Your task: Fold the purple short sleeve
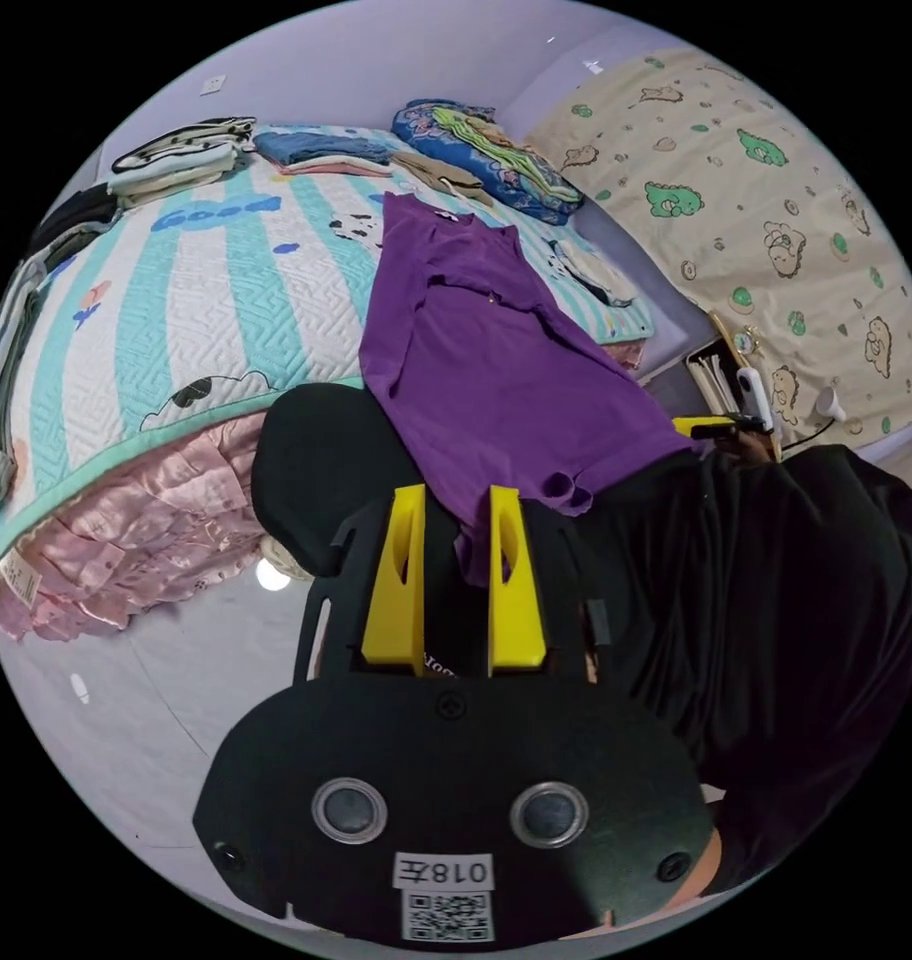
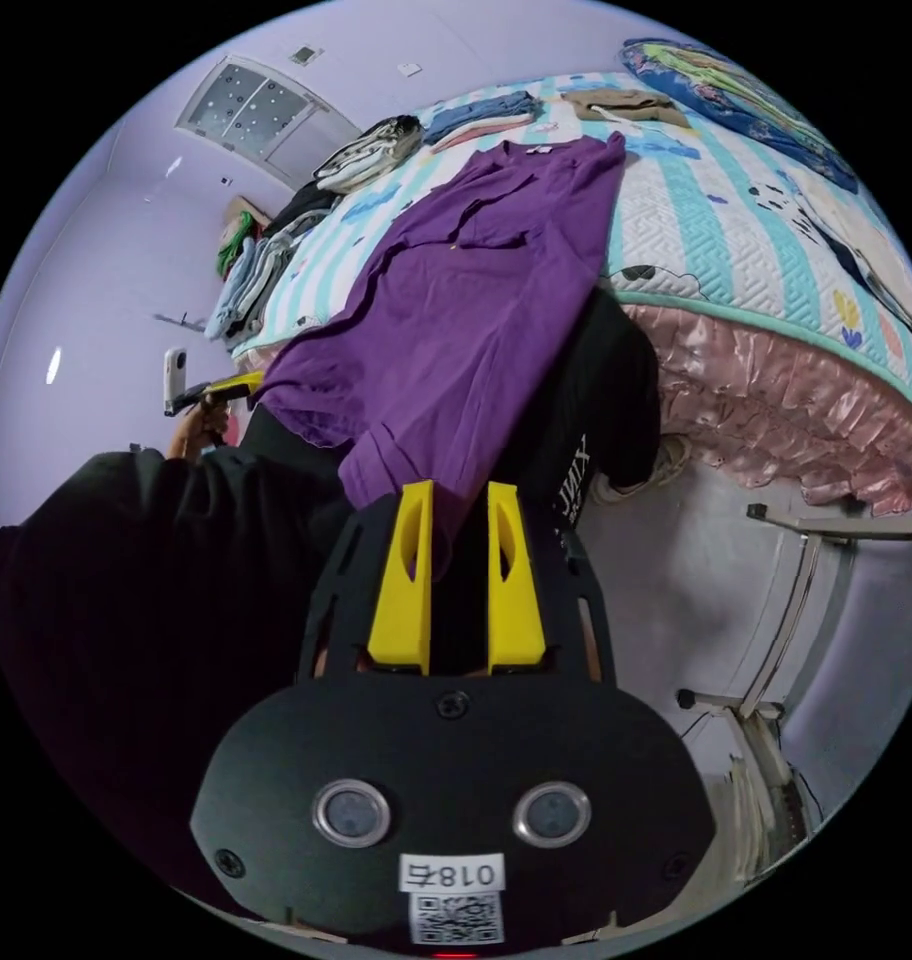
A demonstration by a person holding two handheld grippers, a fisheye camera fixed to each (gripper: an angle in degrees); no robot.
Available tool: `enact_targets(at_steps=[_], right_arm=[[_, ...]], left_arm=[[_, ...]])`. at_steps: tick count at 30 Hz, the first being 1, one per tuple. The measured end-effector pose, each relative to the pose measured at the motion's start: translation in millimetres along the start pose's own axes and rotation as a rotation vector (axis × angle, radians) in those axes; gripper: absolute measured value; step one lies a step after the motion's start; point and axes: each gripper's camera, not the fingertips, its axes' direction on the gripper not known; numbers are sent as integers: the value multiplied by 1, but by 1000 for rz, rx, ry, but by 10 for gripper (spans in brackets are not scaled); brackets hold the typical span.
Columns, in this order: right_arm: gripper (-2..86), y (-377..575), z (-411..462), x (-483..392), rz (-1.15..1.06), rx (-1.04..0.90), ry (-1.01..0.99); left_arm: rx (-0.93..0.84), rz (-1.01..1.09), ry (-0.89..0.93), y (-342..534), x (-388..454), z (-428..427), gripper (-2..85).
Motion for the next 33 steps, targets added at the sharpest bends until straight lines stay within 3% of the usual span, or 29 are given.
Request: enact_targets(at_steps=[11,17,22,26,28,31,33], right_arm=[[8,61,-23,11,21,96,-179],[2,118,-67,31,28,386,-486],[-1,143,-102,40,-49,768,-833],[-3,135,-157,30,-167,1060,-984],[-3,141,-196,8,-327,1172,-1003],[-3,173,-261,-37,-588,1353,-936],[-3,183,-291,-58,-618,1403,-882]], left_arm=[[14,-31,103,14,-35,-24,-5],[322,-111,471,56,-82,-67,-9],[765,-34,807,70,-109,-126,-10],[958,115,801,43,-99,-195,-10],[1130,302,834,37,-74,-251,-10],[1420,488,849,60,-42,-322,-10],[1495,502,774,68,-24,-359,-10]])
